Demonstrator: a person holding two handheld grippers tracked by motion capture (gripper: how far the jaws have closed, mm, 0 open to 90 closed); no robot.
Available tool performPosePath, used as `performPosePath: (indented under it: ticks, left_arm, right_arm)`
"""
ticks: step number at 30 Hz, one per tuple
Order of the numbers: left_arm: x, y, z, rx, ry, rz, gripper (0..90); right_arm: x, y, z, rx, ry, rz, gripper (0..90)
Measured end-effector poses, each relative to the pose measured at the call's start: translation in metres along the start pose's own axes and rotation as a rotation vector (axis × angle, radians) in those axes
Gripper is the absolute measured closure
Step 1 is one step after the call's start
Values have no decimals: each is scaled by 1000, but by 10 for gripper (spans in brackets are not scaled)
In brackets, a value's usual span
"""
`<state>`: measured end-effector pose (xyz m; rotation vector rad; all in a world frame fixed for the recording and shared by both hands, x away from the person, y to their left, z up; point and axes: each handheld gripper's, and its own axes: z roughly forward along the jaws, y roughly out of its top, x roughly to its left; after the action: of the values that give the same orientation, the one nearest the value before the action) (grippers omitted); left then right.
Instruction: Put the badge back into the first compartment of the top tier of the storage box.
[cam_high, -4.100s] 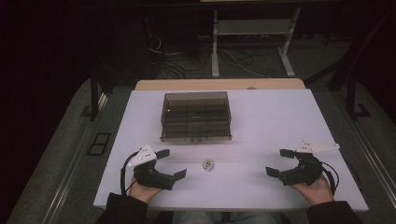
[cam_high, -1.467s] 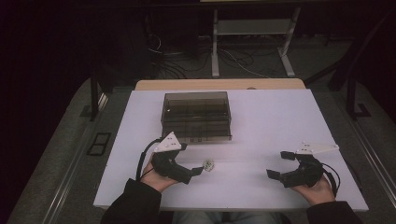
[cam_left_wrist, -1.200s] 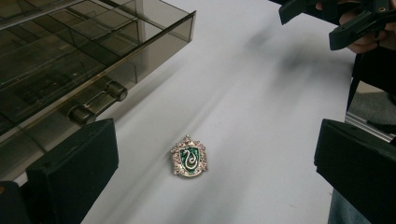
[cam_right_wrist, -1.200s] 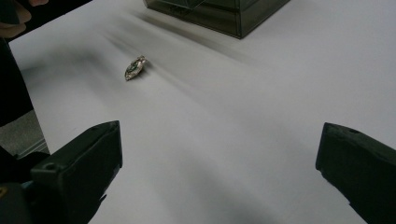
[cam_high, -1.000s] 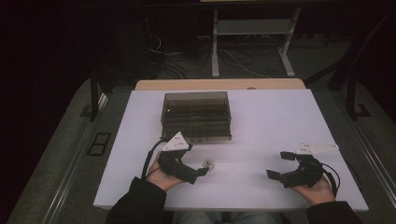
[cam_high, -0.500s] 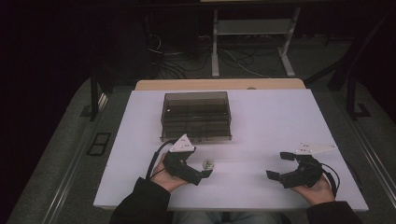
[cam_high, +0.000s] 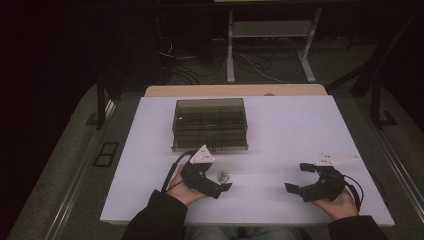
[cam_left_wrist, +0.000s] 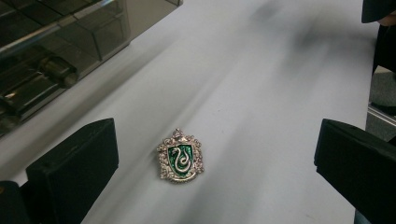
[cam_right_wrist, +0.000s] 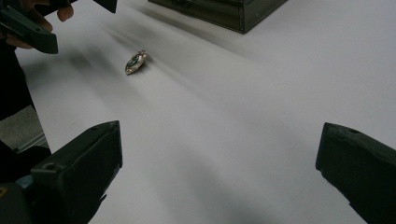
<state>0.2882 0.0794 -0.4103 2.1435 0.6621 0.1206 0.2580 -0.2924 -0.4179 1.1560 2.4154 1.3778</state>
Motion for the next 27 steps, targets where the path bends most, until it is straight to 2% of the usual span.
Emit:
performPosePath:
  ticks: [14, 16, 27]
  left_arm:
    - [-7, 0, 17, 32, 8, 5, 0]
    - [-8, -1, 20, 43, 20, 17, 0]
    - [-9, -4, 28, 77, 69, 25, 0]
  right_arm:
    - [0, 0, 0, 5, 0, -1, 3]
    - [0, 0, 0, 5, 0, -2, 3]
    - [1, -1, 1, 11, -1, -3, 3]
